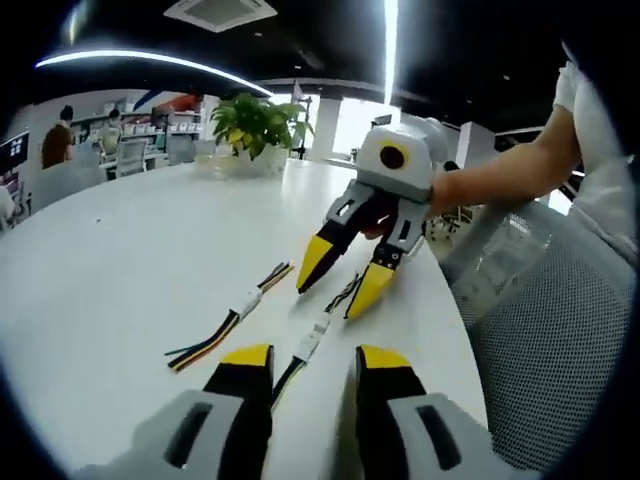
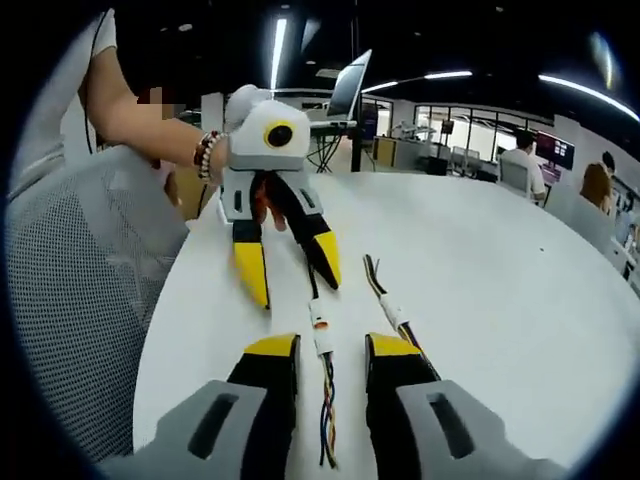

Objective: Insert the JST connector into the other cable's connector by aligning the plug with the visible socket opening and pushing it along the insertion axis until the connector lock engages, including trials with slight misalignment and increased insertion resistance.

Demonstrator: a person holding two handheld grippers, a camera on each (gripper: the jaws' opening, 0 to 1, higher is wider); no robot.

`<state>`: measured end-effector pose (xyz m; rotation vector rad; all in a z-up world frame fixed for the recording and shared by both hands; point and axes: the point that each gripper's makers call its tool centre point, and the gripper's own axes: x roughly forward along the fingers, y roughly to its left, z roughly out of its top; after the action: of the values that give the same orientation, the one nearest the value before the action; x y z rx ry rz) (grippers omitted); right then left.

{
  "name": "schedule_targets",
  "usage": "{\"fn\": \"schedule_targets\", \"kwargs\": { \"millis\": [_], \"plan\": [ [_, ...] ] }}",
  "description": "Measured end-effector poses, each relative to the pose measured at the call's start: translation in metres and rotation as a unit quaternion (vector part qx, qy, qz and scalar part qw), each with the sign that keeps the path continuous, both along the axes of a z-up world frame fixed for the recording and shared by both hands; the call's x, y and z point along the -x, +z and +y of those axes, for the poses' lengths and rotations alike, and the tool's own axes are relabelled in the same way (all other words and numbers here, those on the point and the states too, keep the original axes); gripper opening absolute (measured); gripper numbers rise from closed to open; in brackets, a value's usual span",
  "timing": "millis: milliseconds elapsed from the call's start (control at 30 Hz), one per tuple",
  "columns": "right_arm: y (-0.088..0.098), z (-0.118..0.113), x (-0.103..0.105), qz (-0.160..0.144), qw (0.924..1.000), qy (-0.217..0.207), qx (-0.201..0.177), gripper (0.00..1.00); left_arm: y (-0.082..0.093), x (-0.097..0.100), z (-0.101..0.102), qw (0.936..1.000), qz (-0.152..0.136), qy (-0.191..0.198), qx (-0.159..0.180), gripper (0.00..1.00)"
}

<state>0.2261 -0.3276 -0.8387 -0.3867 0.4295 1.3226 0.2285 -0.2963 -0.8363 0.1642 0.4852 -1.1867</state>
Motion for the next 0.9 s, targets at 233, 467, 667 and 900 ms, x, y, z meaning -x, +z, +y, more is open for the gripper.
{"fn": "schedule_targets", "kwargs": {
  "millis": [233,467,667,900],
  "plan": [
    [-0.0071,-0.0003,0.0022,0.001,0.9999,0.007,0.013,0.17,-0.0071,-0.0014,-0.0012,0.9999,-0.008,-0.005,-0.014,0.12],
    [-0.0102,0.0004,0.0036,0.002,0.9998,0.011,0.013,0.14,-0.0071,-0.0032,-0.0001,0.9994,-0.023,-0.014,-0.023,0.05],
    [-0.0108,0.0000,0.0028,0.003,0.9999,0.010,0.010,0.10,-0.0080,-0.0050,-0.0014,0.9987,-0.034,-0.027,-0.026,0.00],
    [-0.0110,0.0012,0.0032,0.012,0.9999,0.010,0.001,0.05,-0.0089,-0.0030,-0.0067,0.9974,-0.040,-0.050,-0.035,0.00]
  ]
}}
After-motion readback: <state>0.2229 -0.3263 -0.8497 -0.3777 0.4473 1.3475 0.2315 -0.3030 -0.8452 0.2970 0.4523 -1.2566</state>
